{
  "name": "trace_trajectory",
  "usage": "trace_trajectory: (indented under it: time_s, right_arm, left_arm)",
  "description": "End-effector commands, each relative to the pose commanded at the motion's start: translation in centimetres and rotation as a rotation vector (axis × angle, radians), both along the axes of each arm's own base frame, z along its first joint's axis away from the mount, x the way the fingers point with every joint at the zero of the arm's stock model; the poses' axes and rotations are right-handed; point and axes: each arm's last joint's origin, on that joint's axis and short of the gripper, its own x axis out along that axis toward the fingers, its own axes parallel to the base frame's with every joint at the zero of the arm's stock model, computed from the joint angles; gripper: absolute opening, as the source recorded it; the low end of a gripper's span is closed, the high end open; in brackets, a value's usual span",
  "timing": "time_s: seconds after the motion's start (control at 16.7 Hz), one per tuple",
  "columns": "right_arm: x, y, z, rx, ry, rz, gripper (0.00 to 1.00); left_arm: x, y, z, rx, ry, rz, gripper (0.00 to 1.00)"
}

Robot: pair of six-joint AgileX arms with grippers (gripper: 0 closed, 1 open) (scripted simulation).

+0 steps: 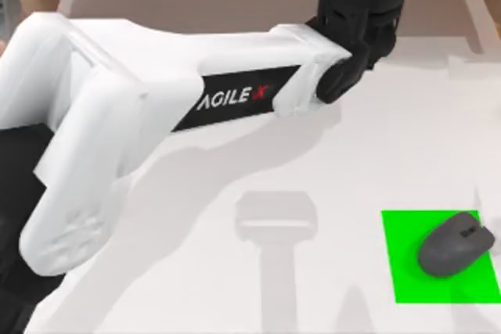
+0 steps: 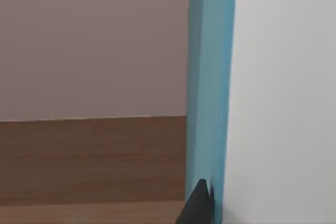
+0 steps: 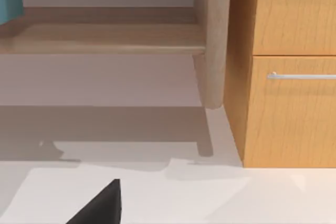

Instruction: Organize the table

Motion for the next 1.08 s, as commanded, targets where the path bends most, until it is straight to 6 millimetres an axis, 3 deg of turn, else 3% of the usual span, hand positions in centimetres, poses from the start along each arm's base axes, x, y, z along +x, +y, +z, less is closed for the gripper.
trace_trajectory:
  time_s: [0.24,0.42,0.84,1.08]
  right_arm:
    - [0.0,0.0,0.0,0.0,0.0,0.0,1.0]
    - [0.0,0.0,0.0,0.0,0.0,0.0,1.0]
    - [0.0,0.0,0.0,0.0,0.0,0.0,1.0]
    - [0.0,0.0,0.0,0.0,0.0,0.0,1.0]
  left_arm:
    - [-1.9,2.5,1.7,0.155,0.032,-0.072,0.0]
    - [-3.5,6.2,2.9,0.321,0.061,-0.134,0.0]
    - [-7.0,19.7,4.8,0.709,0.083,-0.208,0.0]
    - [-8.6,27.4,2.2,0.933,0.144,-0.236,0.0]
